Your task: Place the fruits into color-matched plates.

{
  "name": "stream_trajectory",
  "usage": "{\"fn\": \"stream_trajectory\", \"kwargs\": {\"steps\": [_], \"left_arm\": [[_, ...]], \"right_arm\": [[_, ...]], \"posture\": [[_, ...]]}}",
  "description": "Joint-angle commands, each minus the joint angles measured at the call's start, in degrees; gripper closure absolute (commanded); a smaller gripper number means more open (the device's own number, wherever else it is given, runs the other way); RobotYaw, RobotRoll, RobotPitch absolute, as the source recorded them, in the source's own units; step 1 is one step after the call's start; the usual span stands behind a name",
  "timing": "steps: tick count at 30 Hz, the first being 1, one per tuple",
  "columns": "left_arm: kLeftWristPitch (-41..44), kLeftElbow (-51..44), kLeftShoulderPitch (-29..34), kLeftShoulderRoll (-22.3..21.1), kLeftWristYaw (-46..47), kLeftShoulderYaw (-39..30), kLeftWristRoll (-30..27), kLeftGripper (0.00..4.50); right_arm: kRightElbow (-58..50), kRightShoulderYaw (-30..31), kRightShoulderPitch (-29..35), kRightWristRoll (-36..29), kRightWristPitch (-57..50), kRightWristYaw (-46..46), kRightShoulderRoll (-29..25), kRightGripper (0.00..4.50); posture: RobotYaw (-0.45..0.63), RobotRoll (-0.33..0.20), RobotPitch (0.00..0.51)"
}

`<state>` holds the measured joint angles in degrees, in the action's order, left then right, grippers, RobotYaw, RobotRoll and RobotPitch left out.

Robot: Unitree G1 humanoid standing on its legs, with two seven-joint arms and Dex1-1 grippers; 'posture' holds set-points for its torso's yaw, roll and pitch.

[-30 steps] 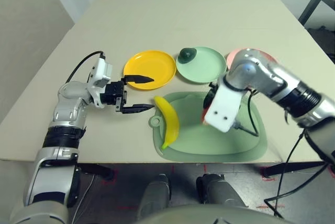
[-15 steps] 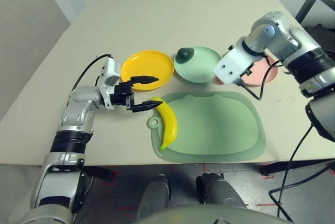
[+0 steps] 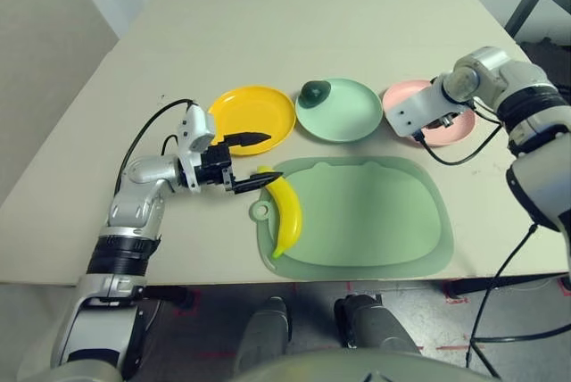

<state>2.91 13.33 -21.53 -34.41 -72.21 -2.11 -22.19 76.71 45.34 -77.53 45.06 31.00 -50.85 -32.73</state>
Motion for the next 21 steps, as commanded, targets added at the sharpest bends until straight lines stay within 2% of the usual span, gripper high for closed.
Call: {"fn": "stream_trajectory", "kwargs": {"steps": [1, 3, 7, 11, 17, 21], "left_arm": [[0.3, -1.2, 0.9, -0.3, -0.3, 0.3, -0.2, 0.0], [0.0, -1.0, 0.8, -0.2, -0.4, 0.4, -0.1, 0.0], [-3.0, 1.5, -0.1, -0.9, -2.0, 0.8, 1.3, 0.0], [-4.4, 3.7, -1.5, -1.3, -2.9, 0.6, 1.5, 0.0], [-5.7, 5.2, -2.4, -1.5, -4.2, 1.1, 1.7, 0.0], [-5.8, 5.5, -2.6, -1.5, -4.5, 1.2, 1.8, 0.0]], "right_arm": [[0.6, 0.0, 0.7, 1.6, -1.0, 3.3, -0.2, 2.46], [0.7, -0.6, 0.7, 1.6, -0.6, 3.5, -0.3, 2.46], [0.5, -1.4, 0.5, 0.9, 0.8, 2.0, -0.9, 1.38], [0.1, -2.8, -0.3, 0.3, 1.4, 1.3, -1.6, 0.01], [-1.6, -7.4, -1.7, -3.4, 3.1, -1.1, -3.7, 0.01], [-3.8, -14.0, -1.3, -9.9, 1.8, -4.8, -5.3, 0.01]], "posture": [[-0.02, 0.0, 0.113], [-0.02, 0.0, 0.113], [-0.04, 0.0, 0.103], [-0.04, 0.0, 0.101], [-0.06, 0.0, 0.105], [-0.07, 0.0, 0.107]]}}
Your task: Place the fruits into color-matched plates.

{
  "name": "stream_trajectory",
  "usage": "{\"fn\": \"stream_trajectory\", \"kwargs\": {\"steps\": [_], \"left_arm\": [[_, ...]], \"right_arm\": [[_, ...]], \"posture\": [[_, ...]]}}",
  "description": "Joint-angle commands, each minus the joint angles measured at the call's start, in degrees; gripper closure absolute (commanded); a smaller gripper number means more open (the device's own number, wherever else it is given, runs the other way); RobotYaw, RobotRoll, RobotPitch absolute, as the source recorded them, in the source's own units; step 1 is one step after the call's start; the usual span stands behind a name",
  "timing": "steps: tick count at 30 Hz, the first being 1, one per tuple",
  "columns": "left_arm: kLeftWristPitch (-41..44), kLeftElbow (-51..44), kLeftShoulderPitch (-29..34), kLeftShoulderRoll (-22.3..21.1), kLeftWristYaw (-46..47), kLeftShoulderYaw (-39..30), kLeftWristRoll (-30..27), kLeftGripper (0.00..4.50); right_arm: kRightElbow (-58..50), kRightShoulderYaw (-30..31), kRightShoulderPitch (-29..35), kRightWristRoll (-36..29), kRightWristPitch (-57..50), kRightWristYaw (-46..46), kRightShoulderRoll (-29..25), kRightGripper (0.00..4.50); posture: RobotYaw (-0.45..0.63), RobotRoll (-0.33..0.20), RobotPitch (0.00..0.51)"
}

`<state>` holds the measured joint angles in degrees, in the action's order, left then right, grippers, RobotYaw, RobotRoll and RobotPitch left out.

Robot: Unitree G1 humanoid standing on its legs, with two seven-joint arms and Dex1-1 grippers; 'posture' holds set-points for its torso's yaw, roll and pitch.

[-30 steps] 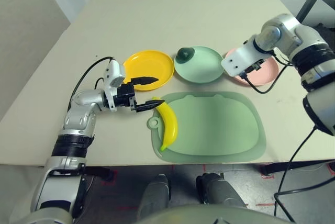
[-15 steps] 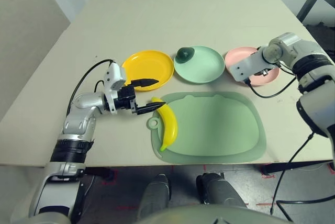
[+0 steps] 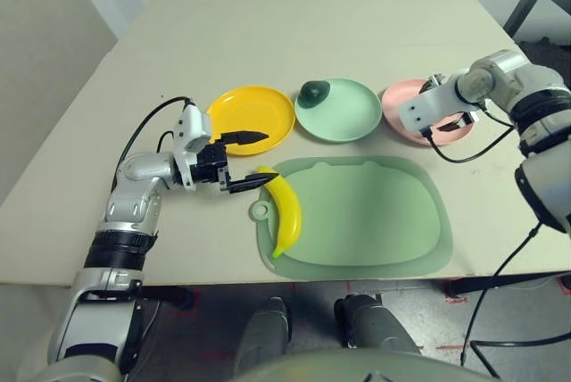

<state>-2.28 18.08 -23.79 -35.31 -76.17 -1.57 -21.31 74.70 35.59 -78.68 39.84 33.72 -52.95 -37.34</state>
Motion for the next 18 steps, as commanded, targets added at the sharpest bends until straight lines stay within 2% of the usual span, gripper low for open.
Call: {"fn": "stream_trajectory", "kwargs": {"steps": [1, 4, 9, 15, 18], "left_arm": [[-0.6, 0.8, -0.4, -0.5, -0.6, 0.6, 0.9, 0.0], [-0.7, 1.3, -0.7, -0.3, -0.7, 0.5, 1.1, 0.0], [-0.9, 2.1, -1.7, -0.2, -1.0, 0.5, 1.1, 0.0], [-0.6, 1.9, -1.5, -0.7, -1.2, 0.1, 0.9, 0.0], [-0.6, 1.7, -1.3, -1.0, -1.1, -0.1, 0.8, 0.0]], "right_arm": [[-2.4, -5.9, 0.3, -6.4, -1.8, -3.7, -0.8, 0.01], [-5.7, -10.9, 2.4, -11.8, -5.6, -5.6, -0.8, 0.01], [-19.0, -22.1, 11.0, -24.0, -22.0, -4.9, 2.2, 0.01], [-52.8, -35.8, 28.7, -38.4, -52.6, 2.2, 8.2, 0.01], [-68.6, -39.8, 38.2, -42.5, -63.9, 6.3, 10.1, 0.01]], "posture": [[-0.07, 0.0, 0.107], [-0.08, 0.0, 0.108], [-0.08, 0.0, 0.114], [-0.07, 0.0, 0.116], [-0.06, 0.0, 0.12]]}}
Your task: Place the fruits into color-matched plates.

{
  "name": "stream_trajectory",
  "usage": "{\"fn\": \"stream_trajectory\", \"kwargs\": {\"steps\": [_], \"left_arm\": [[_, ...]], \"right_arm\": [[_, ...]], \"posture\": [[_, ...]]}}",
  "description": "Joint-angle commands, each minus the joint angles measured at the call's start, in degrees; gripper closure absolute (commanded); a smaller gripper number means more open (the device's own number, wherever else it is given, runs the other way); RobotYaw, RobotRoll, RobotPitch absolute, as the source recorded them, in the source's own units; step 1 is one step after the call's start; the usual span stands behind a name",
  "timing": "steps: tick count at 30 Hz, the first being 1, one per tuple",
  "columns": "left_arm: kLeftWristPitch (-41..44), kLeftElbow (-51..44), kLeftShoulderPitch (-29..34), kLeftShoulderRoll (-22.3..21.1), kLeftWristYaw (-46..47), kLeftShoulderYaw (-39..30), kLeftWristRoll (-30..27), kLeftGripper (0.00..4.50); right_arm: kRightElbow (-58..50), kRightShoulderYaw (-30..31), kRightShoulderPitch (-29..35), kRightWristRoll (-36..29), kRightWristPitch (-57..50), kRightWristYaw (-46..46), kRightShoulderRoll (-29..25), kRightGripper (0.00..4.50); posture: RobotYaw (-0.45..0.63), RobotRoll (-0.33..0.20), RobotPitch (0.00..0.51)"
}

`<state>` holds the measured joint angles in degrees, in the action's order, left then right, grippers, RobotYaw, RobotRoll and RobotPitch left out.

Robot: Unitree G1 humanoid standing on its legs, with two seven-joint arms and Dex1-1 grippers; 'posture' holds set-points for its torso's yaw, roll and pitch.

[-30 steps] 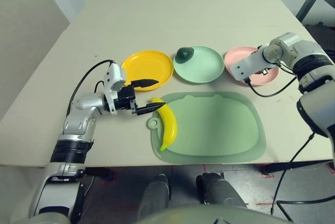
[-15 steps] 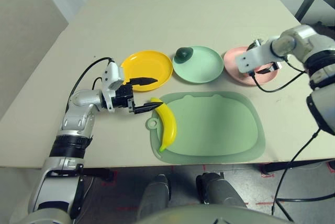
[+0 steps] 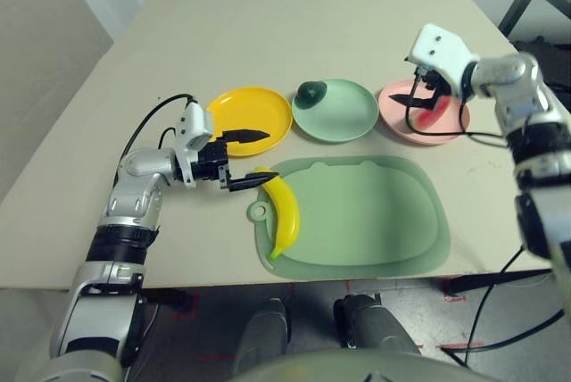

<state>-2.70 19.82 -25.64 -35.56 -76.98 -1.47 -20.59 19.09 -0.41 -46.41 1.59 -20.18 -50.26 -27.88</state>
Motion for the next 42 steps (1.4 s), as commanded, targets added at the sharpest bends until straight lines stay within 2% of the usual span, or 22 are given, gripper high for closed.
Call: {"fn": "stream_trajectory", "kwargs": {"steps": [1, 5, 8, 12, 16, 18, 21, 27, 30, 34, 38, 42], "left_arm": [[-0.3, -0.1, 0.6, -0.9, -0.3, -0.4, 0.1, 0.0], [-0.3, -0.1, 0.8, -1.4, -0.4, -0.6, 0.0, 0.0], [-0.2, 0.2, 0.5, -1.8, -0.7, -0.5, -0.1, 0.0], [-1.0, 1.5, -1.2, -1.8, -2.2, 0.5, 0.6, 0.0], [-3.6, 4.1, -3.7, -2.3, -4.7, 1.8, 2.1, 0.0], [-8.6, 6.7, -6.0, -3.5, -7.7, 3.4, 4.6, 0.0], [-15.3, 9.6, -9.7, -4.4, -12.4, 5.6, 6.5, 0.0], [-38.1, 12.7, -19.8, -10.2, -15.5, 23.4, 8.0, 0.0], [-45.5, 14.7, -25.2, -9.9, -15.5, 30.5, 6.3, 0.0], [-58.5, 18.7, -31.4, -8.9, -15.5, 41.5, 8.9, 0.0], [-63.1, 21.9, -34.2, -6.3, -15.5, 48.7, 7.1, 0.0], [-65.3, 26.4, -35.6, -3.0, -15.5, 51.7, 6.9, 0.0]], "right_arm": [[-18.1, -5.2, 10.1, -5.7, -11.4, 4.7, 1.2, 0.01], [-34.1, -9.0, 23.1, -13.3, -15.8, 7.3, 4.4, 0.01], [-40.7, -8.9, 34.4, -17.2, -12.3, 2.9, 2.4, 0.01], [-40.8, -8.9, 44.0, -19.2, -2.3, -5.2, -3.3, 0.01], [-41.2, -10.2, 50.3, -25.1, 3.8, -13.0, -6.5, 0.01], [-40.4, -9.7, 53.7, -25.8, 8.3, -17.6, -8.6, 0.01], [-38.6, -9.4, 55.5, -27.1, 12.9, -21.2, -10.0, 0.01], [-34.3, -9.7, 54.0, -28.9, 16.9, -23.4, -10.7, 0.01], [-32.2, -10.2, 52.4, -29.3, 18.1, -22.0, -10.4, 0.01], [-31.2, -10.0, 52.5, -28.9, 19.7, -20.9, -10.2, 0.01], [-32.7, -9.4, 53.9, -29.3, 19.4, -19.0, -9.7, 0.01], [-36.0, -8.9, 55.6, -29.8, 18.2, -16.4, -9.0, 0.01]], "posture": [[-0.05, 0.0, 0.121], [-0.06, 0.0, 0.122], [-0.07, 0.0, 0.126], [-0.08, 0.0, 0.127], [-0.08, 0.0, 0.125], [-0.08, 0.0, 0.12], [-0.09, 0.0, 0.115], [-0.09, 0.0, 0.108], [-0.11, 0.0, 0.106], [-0.14, 0.0, 0.101], [-0.15, 0.0, 0.097], [-0.17, 0.0, 0.096]]}}
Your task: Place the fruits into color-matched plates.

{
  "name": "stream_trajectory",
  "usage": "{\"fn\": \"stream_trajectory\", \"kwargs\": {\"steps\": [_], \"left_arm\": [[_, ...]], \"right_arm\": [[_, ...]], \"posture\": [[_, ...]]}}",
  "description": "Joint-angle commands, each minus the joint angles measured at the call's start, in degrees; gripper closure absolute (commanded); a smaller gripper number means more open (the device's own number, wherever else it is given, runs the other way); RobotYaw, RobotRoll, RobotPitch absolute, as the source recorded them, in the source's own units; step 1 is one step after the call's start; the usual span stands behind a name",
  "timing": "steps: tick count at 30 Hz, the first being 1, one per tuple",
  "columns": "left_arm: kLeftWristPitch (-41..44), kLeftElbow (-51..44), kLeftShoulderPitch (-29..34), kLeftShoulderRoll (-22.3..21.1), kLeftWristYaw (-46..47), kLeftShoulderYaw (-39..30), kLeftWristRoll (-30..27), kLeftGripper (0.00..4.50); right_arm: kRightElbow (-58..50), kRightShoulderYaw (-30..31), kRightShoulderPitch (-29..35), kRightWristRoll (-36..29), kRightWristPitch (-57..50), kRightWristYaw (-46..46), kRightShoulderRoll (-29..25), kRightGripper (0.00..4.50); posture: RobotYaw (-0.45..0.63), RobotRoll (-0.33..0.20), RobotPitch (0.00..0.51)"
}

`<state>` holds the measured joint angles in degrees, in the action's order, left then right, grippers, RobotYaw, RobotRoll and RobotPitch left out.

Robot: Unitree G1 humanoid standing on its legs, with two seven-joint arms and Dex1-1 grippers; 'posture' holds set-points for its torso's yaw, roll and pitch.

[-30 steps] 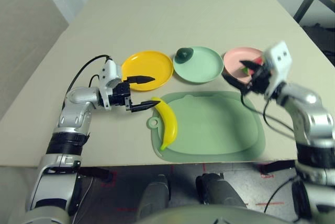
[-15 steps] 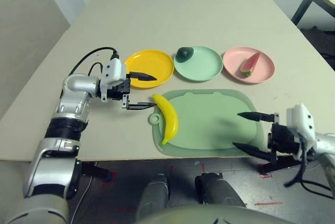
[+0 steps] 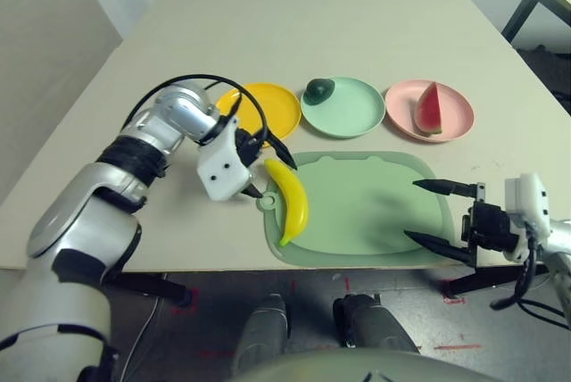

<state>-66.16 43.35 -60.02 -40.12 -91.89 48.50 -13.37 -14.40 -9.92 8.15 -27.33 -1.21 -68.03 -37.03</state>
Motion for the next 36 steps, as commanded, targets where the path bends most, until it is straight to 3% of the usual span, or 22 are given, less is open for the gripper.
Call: {"fn": "stream_trajectory", "kwargs": {"steps": [1, 2, 5, 12, 19, 22, 24, 30, 36], "left_arm": [[-1.7, 4.0, -1.3, 2.5, -0.6, 2.0, -0.3, 0.0], [-1.7, 4.9, -1.4, 3.4, -0.6, 2.2, -0.2, 0.0], [-2.3, 8.0, -0.8, 5.5, -0.6, 1.4, 0.8, 0.59], [-2.1, 12.3, -0.6, 6.6, -0.6, 0.5, 3.4, 2.83], [0.6, 12.4, -1.3, 4.6, -0.6, -0.5, 1.8, 2.83], [6.6, 11.9, -2.6, 4.3, -0.6, -5.4, -2.4, 2.83], [9.4, 14.5, -4.2, 4.5, -0.6, -10.7, -2.2, 2.83], [12.3, 24.0, -9.2, 1.9, 11.5, -18.4, 10.0, 2.83], [16.6, 29.8, -11.6, 0.5, 31.7, -17.1, 26.7, 2.83]], "right_arm": [[-3.0, 0.7, 1.4, -0.9, -1.0, 1.8, 0.2, 0.01], [-3.5, 0.8, 1.7, -0.9, -1.1, 2.2, 0.3, 0.01], [-5.1, 1.0, 2.8, -1.0, -1.7, 3.1, 0.1, 0.0], [-7.3, 0.8, 3.1, -2.3, -4.3, 5.5, -0.2, 0.0], [-6.8, 2.1, 2.0, -1.9, -4.7, 6.2, 0.2, 0.0], [-6.4, 2.8, 1.4, -1.7, -4.0, 7.0, 1.0, 0.0], [-6.1, 3.3, 1.2, -1.2, -3.3, 7.9, 1.9, 0.0], [-4.6, 4.8, 0.4, 2.9, -2.4, 16.2, 7.4, 0.0], [-5.9, 7.6, 0.3, 6.4, -3.4, 23.6, 12.0, 0.0]], "posture": [[-0.17, 0.0, 0.095], [-0.18, 0.0, 0.096], [-0.18, 0.0, 0.096], [-0.17, 0.0, 0.095], [-0.16, 0.0, 0.093], [-0.14, 0.0, 0.092], [-0.13, 0.0, 0.093], [-0.09, 0.0, 0.103], [-0.1, 0.0, 0.123]]}}
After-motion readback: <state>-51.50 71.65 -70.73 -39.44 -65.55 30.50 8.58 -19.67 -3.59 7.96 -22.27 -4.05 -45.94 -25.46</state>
